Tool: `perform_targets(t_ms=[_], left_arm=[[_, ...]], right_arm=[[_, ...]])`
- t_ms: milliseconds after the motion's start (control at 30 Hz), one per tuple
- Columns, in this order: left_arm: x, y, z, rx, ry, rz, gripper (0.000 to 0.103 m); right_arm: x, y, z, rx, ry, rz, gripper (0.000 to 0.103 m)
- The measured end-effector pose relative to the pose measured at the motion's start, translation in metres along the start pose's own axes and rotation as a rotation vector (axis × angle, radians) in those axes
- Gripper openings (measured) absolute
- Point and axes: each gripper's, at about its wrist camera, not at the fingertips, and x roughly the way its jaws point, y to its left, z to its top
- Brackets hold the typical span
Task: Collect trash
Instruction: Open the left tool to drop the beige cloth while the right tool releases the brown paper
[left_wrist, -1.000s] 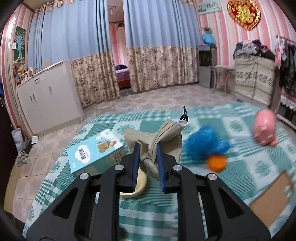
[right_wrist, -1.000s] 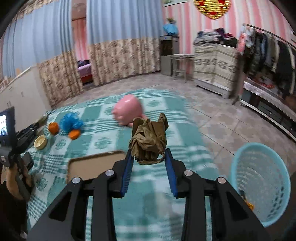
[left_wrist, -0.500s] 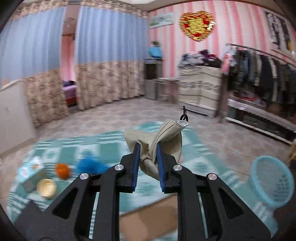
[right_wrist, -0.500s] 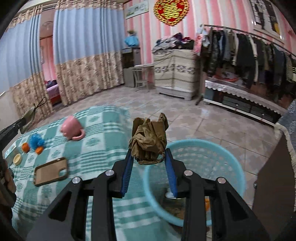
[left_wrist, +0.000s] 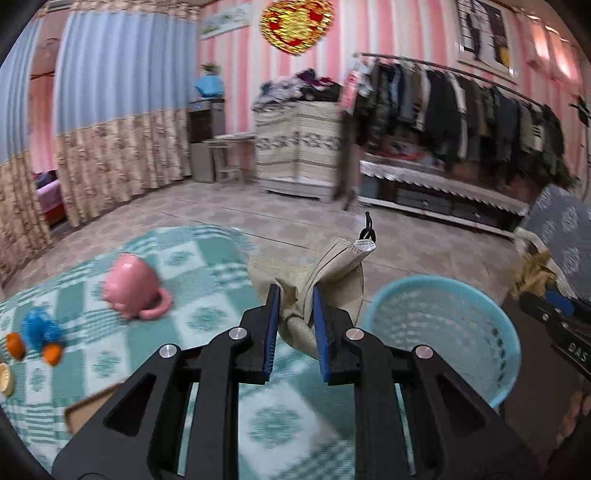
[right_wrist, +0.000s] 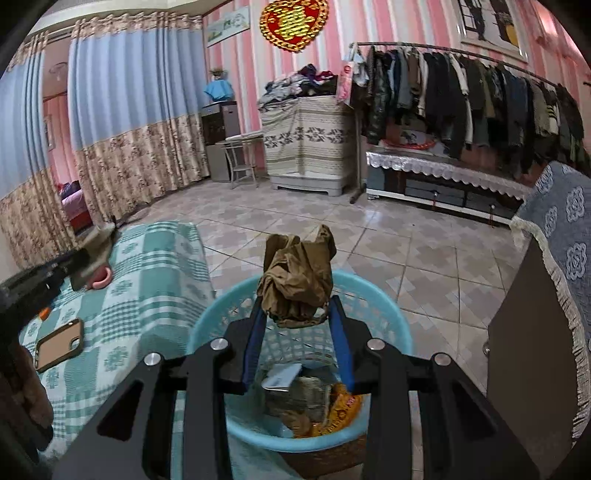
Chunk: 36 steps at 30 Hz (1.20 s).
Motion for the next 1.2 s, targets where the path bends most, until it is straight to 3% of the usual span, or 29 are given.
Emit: perform_targets(t_ms=[333,633,733,800,900,1000,1200], left_arm=[[0.038,-0.069,-0.003,0.067,0.042,-0.135,0.017],[0.065,-0.114,-0.009,0.154,0.092,-0.203,0.02],[0.067,-0.119,-0.013,0.181,0.089,-0.185,0.033],[0.068,-0.118,-0.015,0.171,0.09,-0.175,0.058],[0.07,-0.109,-0.014,0.145,0.102,-0.176,0.072],[0.067,-0.097,-0.01,0.119,0.09,-0.144,0.085],[0.054,-0.058,-0.002,0.067,0.046,-0.042,0.096]], right_arm=[[0.008,-0.04,-0.011,0.053,0.01,-0.032,0.035],[0.018,-0.064,-0.021,0.101,0.033,-0.055,0.035],[0.019,-0.066,-0.024,0.101,0.038,-0.057,0.035],[0.02,-0.066,-0.025,0.099,0.043,-0.059,0.035],[0.024,-0.066,-0.026,0.1,0.054,-0.061,0.035],[0.025,-0.062,-0.029,0.096,0.062,-0.062,0.035],[0.037,-0.046,-0.031,0.095,0.073,-0.047,0.035]])
